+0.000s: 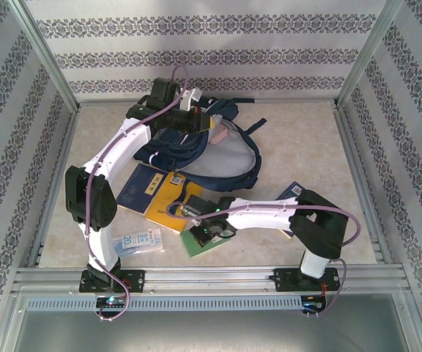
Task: Pack the student bag
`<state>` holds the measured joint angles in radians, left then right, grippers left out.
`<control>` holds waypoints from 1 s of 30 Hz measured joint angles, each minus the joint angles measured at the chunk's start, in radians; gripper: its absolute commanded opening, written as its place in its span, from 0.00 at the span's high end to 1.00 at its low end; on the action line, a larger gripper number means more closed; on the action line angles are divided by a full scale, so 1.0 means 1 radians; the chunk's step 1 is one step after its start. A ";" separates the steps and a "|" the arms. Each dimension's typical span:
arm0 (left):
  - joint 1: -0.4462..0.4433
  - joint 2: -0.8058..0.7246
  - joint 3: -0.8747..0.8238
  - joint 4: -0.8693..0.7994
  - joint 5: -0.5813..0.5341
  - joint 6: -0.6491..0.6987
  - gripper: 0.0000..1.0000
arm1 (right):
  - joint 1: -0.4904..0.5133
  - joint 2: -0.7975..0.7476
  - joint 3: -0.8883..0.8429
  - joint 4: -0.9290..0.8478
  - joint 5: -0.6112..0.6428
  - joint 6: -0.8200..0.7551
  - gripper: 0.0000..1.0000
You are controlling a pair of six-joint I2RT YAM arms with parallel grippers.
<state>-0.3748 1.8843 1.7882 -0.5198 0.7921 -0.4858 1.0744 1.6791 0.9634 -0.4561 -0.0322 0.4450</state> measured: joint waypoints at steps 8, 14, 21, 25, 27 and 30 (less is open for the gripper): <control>-0.064 0.011 -0.003 -0.051 -0.045 0.012 0.52 | -0.027 -0.203 -0.149 0.005 0.029 0.077 0.63; -0.067 -0.174 -0.261 -0.039 -0.081 -0.002 0.38 | -0.164 -0.426 -0.235 0.054 -0.005 0.115 0.50; -0.122 -0.572 -0.770 0.110 -0.092 -0.119 0.42 | -0.350 -0.429 -0.324 0.053 -0.114 0.126 0.46; -0.234 -0.584 -0.984 0.194 -0.096 -0.179 0.47 | -0.421 -0.378 -0.341 0.056 -0.178 0.125 0.45; -0.276 -0.536 -1.043 0.226 -0.095 -0.199 0.48 | -0.439 -0.359 -0.344 0.058 -0.204 0.121 0.45; -0.323 -0.459 -1.078 0.251 -0.089 -0.216 0.50 | -0.457 -0.325 -0.345 0.070 -0.249 0.112 0.45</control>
<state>-0.6975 1.4258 0.7101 -0.2687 0.7029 -0.7021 0.6178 1.3537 0.6186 -0.3862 -0.2810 0.5571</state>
